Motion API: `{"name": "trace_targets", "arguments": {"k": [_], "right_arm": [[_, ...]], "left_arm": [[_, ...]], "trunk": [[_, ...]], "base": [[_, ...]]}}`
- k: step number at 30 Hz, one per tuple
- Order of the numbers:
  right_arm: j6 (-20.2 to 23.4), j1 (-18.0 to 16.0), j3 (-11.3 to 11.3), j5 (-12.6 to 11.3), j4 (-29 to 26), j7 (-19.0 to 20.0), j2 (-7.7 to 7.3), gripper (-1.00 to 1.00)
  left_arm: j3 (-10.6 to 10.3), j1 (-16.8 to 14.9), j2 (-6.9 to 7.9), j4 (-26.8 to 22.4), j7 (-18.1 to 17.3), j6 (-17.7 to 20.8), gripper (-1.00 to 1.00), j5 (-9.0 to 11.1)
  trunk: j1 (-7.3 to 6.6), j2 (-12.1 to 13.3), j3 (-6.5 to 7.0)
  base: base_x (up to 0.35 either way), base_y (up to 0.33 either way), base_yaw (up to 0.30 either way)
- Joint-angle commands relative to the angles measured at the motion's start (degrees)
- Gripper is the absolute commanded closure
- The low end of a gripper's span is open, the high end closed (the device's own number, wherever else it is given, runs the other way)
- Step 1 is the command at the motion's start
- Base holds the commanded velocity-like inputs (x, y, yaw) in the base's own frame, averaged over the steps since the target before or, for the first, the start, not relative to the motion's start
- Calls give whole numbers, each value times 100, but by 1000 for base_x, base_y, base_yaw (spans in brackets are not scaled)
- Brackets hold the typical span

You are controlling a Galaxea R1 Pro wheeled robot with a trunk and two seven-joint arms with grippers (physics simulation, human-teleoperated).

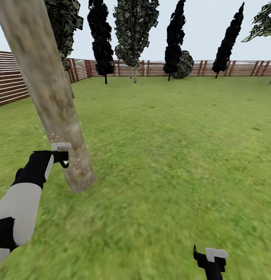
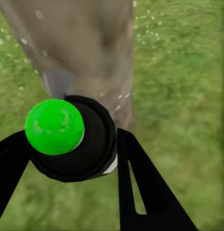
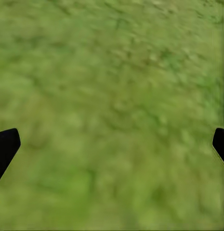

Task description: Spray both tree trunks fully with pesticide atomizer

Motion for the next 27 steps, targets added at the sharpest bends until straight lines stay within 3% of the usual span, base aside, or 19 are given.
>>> {"name": "trace_targets", "arguments": {"k": [1, 12, 21, 27], "right_arm": [[0, 0, 0, 0, 0, 0, 0, -100], [0, 0, 5, 0, 5, 0, 0, -100], [0, 0, 1, -3, 8, 0, 0, -100], [0, 0, 8, 0, 9, 0, 0, -100]], "left_arm": [[2, 0, 0, 1, -2, 0, 100, 0], [13, 12, 13, 49, 42, -13, 100, -35], [20, 43, 1, 109, 77, -25, 100, -38], [6, 50, 0, 115, 77, -18, 100, -49]], "trunk": [[0, 0, 0], [0, 0, 0], [0, 0, 0], [0, 0, 0]], "base": [[54, -271, 0], [125, -260, 167], [235, -192, 24], [242, -184, 256]]}}
